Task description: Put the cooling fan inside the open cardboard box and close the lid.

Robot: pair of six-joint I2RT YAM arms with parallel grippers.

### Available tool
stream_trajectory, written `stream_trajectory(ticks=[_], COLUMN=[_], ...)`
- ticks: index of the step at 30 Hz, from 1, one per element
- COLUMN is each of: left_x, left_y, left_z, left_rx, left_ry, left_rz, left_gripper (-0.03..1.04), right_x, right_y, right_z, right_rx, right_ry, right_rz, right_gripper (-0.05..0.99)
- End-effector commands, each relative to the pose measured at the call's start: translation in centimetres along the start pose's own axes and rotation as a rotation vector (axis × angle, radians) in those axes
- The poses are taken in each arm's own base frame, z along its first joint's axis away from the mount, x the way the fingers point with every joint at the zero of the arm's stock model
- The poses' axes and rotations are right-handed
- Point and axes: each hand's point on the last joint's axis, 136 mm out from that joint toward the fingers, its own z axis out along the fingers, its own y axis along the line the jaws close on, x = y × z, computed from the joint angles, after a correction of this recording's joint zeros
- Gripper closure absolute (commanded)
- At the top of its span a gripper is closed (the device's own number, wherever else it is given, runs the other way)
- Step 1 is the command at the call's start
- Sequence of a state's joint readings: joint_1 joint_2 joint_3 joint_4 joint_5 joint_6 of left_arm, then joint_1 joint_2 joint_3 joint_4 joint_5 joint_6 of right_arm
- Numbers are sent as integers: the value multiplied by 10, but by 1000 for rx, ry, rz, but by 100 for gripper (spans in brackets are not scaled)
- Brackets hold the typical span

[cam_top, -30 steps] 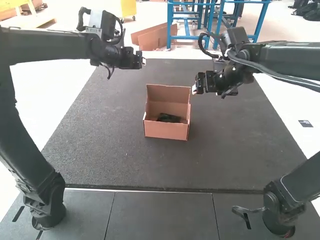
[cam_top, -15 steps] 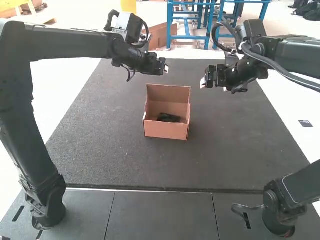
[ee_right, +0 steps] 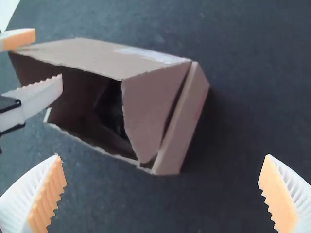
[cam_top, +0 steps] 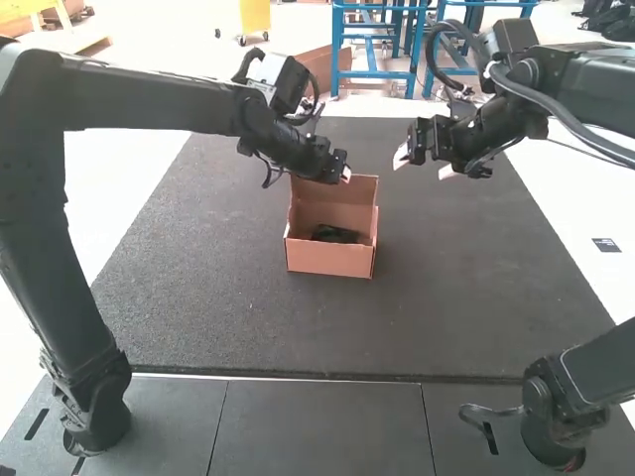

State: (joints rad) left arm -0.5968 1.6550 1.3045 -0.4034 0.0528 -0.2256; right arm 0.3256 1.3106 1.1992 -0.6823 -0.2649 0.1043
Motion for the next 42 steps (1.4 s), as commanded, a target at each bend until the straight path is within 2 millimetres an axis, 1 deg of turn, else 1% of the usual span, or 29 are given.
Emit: stream_trajectory(ticks=[1, 7, 11, 15, 22, 29, 33, 37, 42], left_x=[1, 10, 5, 7, 11, 7, 4, 0, 7], left_y=[-14, -15, -14, -11, -11, -10, -10, -4, -5], left_z=[-4, -5, -8, -7, -7, -7, -7, -8, -8], left_rx=[34, 36, 36, 39, 62, 78, 97, 104, 148], left_ry=[6, 38, 27, 35, 48, 33, 24, 11, 46], left_rz=[20, 22, 17, 9, -9, -14, -24, -42, -86], left_gripper=[4, 4, 4, 4, 4, 4, 4, 4, 4], right_x=[-17, -13, -9, -9, -4, -3, 5, 10, 11], right_y=[4, 4, 3, 3, 1, 2, 0, -3, -5], right_z=[-16, -14, -11, -10, -7, -6, -6, -6, -6], right_rx=[-28, -37, -35, -34, -32, -25, -16, -1, 11], right_ry=[-55, -39, -27, -26, -13, -10, 21, 38, 42], right_rz=[2, 0, 4, 3, 8, 3, 12, 15, 16], right_gripper=[2, 2, 2, 2, 2, 2, 2, 2, 2])
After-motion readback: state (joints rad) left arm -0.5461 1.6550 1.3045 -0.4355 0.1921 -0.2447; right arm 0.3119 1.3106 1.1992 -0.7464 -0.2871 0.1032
